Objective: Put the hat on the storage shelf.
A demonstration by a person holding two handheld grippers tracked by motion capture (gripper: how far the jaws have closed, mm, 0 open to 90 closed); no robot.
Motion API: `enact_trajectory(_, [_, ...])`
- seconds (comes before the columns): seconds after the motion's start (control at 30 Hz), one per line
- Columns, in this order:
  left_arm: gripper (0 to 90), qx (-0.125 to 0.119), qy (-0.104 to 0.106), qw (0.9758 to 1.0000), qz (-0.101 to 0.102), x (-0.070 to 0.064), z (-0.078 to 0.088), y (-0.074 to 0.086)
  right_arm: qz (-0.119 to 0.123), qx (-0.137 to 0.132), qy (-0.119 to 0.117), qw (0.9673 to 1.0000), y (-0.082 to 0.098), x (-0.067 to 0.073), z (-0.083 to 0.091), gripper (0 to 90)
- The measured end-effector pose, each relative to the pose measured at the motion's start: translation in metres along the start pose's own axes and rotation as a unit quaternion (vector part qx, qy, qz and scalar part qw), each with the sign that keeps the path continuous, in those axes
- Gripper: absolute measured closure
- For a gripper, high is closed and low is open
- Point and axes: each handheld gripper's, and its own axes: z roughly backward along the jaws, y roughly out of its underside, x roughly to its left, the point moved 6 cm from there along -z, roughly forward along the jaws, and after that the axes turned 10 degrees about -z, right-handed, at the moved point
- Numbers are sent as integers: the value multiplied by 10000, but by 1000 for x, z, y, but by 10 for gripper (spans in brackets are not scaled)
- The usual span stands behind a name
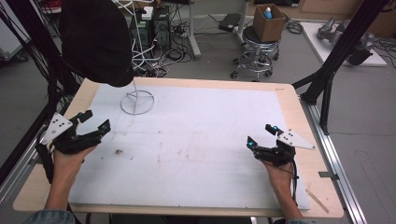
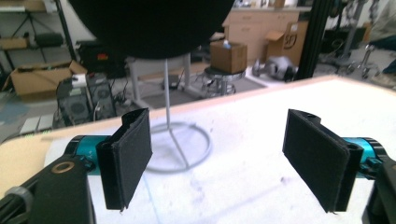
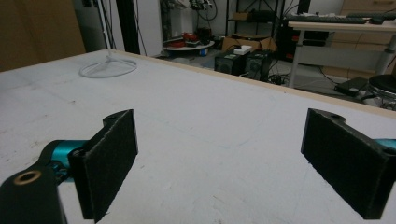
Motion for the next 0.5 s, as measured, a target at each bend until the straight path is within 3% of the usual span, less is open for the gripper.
enact_trajectory(0.5, [238,179,66,9998,66,-3,-6,11,18,16,4,10000,1,-1,1,102])
